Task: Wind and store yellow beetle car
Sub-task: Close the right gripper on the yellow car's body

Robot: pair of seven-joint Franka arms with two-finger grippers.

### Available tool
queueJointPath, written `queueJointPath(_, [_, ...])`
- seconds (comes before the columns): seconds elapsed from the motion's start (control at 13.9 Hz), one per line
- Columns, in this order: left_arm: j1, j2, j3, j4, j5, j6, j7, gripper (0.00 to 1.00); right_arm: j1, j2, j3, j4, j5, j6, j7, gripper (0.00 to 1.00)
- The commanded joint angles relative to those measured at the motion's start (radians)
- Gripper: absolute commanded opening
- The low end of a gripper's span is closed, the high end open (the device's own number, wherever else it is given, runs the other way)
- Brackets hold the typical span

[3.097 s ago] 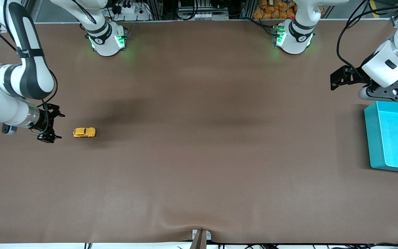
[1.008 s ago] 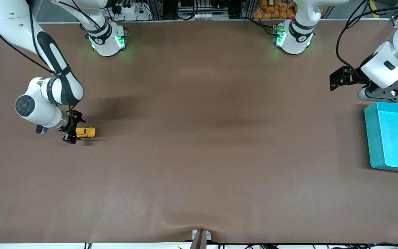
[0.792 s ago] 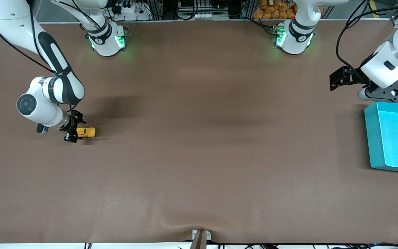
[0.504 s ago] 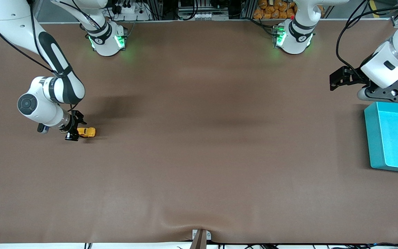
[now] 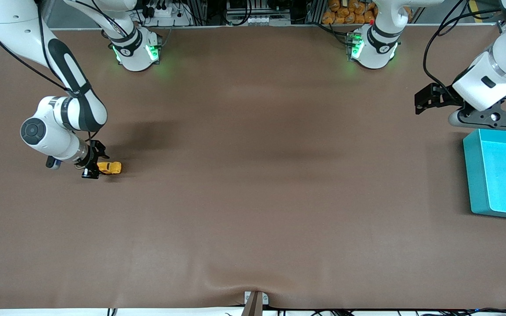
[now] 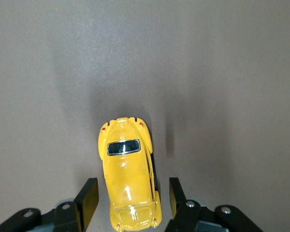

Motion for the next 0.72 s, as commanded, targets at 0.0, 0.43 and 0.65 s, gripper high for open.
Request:
queueJointPath(0.0, [0.0,0.003,-0.003,0.011,-0.005,-0.009,-0.015,1.0,-0.007,-0.018,0.005,-0.023,-0.017,0.011,0.018,0.42])
queueJointPath(0.43, [0.0,0.003,-0.003,0.011,-0.005,-0.009,-0.015,1.0,-0.007,-0.015,0.005,-0.022,-0.017,0.013,0.022,0.16])
queueJointPath(0.65, [0.0,0.003,-0.003,0.011,-0.005,-0.009,-0.015,1.0,-0.007,0.007,0.004,-0.022,-0.019,0.017,0.022,0.07])
